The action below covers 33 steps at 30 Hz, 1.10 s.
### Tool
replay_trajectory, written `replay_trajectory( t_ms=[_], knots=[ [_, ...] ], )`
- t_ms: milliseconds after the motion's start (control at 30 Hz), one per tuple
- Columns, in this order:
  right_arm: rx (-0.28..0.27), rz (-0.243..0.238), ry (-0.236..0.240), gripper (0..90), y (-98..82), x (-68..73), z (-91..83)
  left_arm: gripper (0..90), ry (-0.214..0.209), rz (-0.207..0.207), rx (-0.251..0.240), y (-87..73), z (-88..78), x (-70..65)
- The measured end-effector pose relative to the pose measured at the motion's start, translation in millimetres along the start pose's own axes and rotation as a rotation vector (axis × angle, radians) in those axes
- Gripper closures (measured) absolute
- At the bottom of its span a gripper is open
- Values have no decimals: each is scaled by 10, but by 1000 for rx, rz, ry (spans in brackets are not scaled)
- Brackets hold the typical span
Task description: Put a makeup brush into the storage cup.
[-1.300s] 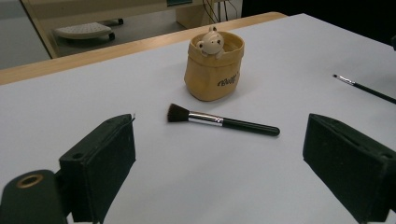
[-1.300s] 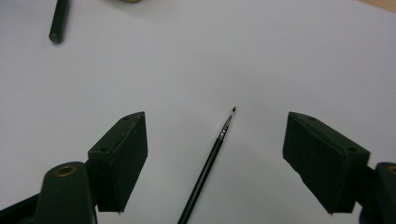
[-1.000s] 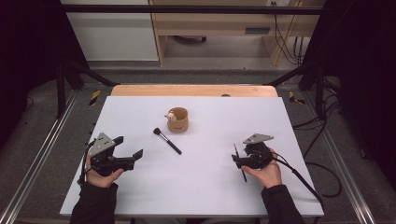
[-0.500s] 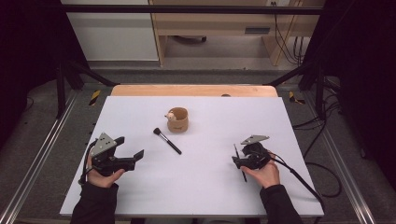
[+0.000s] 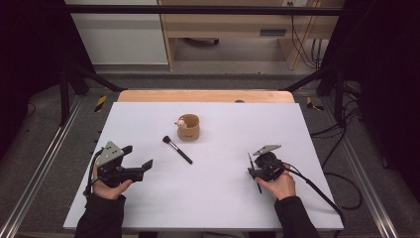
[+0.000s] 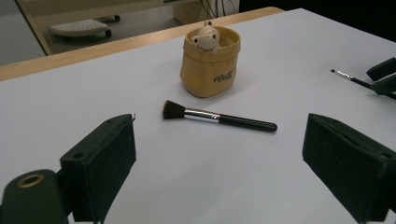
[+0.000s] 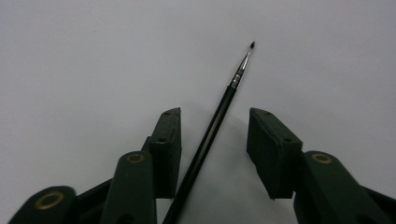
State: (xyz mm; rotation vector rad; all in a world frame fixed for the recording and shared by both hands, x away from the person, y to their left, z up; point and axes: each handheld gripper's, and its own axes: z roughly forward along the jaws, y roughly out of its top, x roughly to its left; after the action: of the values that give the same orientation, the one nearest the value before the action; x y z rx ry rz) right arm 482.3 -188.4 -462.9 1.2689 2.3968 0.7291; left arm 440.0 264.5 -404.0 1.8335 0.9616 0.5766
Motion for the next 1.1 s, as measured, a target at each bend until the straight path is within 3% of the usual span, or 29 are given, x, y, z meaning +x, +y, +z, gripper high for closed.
replay_trajectory(
  t_ms=[333, 1100],
  knots=[
    [29, 41, 49, 726, 1, -6, -3, 94, -2, 3, 0, 3, 0, -6],
    [36, 37, 35, 832, 0, -33, -32, 96, -3, 14, 11, 3, 5, -10]
  ],
)
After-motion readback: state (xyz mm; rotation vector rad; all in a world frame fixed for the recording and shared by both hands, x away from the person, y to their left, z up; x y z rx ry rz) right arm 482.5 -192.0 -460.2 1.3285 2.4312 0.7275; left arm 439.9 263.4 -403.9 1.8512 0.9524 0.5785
